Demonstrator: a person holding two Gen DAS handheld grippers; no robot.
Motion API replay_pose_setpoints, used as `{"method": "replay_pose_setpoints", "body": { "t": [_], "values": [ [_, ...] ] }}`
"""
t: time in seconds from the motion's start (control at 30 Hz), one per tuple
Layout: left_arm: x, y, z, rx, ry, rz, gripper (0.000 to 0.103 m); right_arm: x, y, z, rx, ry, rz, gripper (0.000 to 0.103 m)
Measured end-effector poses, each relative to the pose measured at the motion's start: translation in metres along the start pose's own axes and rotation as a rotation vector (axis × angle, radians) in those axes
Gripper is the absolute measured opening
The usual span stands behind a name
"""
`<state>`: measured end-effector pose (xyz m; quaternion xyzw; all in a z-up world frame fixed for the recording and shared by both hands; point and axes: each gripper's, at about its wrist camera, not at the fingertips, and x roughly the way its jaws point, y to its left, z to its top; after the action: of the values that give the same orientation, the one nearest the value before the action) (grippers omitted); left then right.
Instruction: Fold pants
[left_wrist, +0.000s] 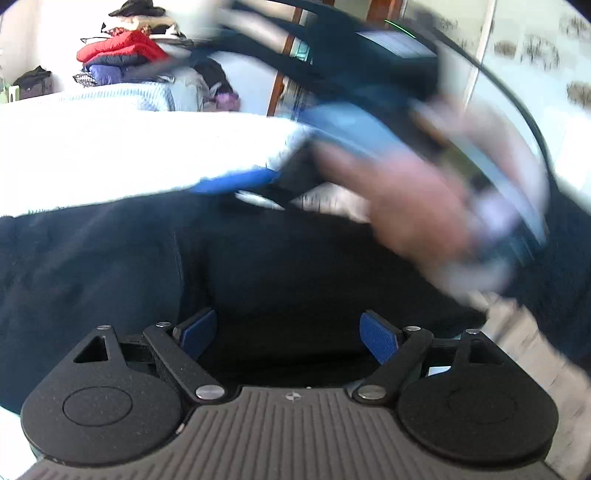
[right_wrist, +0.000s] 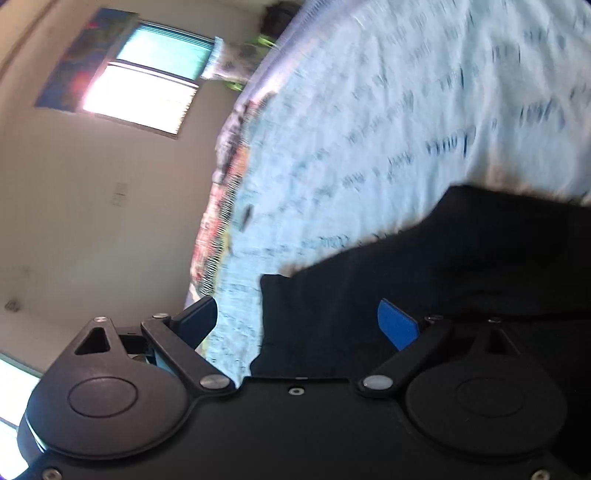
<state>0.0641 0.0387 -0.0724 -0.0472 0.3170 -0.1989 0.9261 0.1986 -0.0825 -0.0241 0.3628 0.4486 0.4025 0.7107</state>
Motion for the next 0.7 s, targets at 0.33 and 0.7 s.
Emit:
{"method": "replay_pose_setpoints", "body": {
  "t": [0.33,0.7],
  "values": [
    [0.073,0.026,0.059,-0.193,0.094,-0.006,0.094,-0.180,-0.115,-0.058,0.479,-0.532,0.218,0.103],
    [0.072,0.041,0.065,-0.058,0.046,0.079,0.083,-0.188,-0.129,-0.088,0.496,-0.506,0.105,0.093]
  ]
}}
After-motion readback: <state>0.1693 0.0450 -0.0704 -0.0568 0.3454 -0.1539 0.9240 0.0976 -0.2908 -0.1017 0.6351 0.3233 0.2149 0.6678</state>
